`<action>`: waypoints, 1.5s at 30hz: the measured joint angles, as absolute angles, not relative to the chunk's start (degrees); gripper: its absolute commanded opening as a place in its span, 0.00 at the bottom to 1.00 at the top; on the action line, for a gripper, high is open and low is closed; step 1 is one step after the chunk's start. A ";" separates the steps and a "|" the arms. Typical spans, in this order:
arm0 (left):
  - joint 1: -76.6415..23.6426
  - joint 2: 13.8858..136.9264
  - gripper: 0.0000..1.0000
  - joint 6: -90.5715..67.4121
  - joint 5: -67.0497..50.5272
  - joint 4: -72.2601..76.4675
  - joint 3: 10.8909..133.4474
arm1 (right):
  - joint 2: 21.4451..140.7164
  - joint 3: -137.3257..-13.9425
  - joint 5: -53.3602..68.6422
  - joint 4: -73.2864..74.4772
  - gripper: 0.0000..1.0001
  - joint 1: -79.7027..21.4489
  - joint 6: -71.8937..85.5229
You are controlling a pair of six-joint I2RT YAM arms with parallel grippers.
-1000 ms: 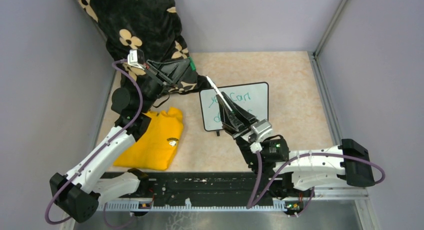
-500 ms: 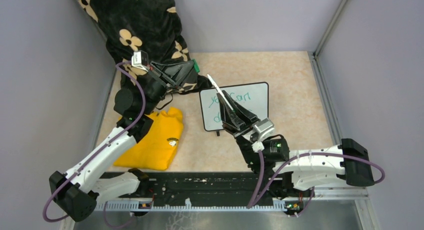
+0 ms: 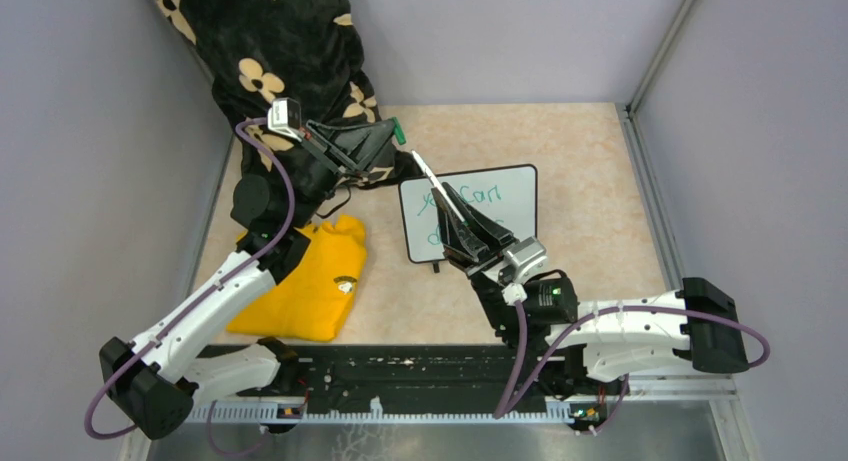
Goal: Write a sentence on the whiteboard
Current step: Close the whiteboard marker at the center of the board.
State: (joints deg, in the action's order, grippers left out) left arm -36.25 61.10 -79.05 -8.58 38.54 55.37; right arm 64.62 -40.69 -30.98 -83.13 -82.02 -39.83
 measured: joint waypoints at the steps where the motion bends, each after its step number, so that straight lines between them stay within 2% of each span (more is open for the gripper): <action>1: -36.32 61.21 0.00 -78.98 -8.56 38.57 55.53 | 64.64 -40.69 -31.00 -83.11 0.00 -82.00 -39.83; 45: -37.91 61.47 0.00 -77.82 -8.56 38.54 55.59 | 65.36 -41.06 -31.66 -83.22 0.00 -82.02 -39.86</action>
State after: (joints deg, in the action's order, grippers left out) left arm -37.91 61.47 -77.82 -8.56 38.54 55.59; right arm 65.36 -41.06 -31.66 -83.22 -82.02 -39.86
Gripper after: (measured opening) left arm 0.156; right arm 0.119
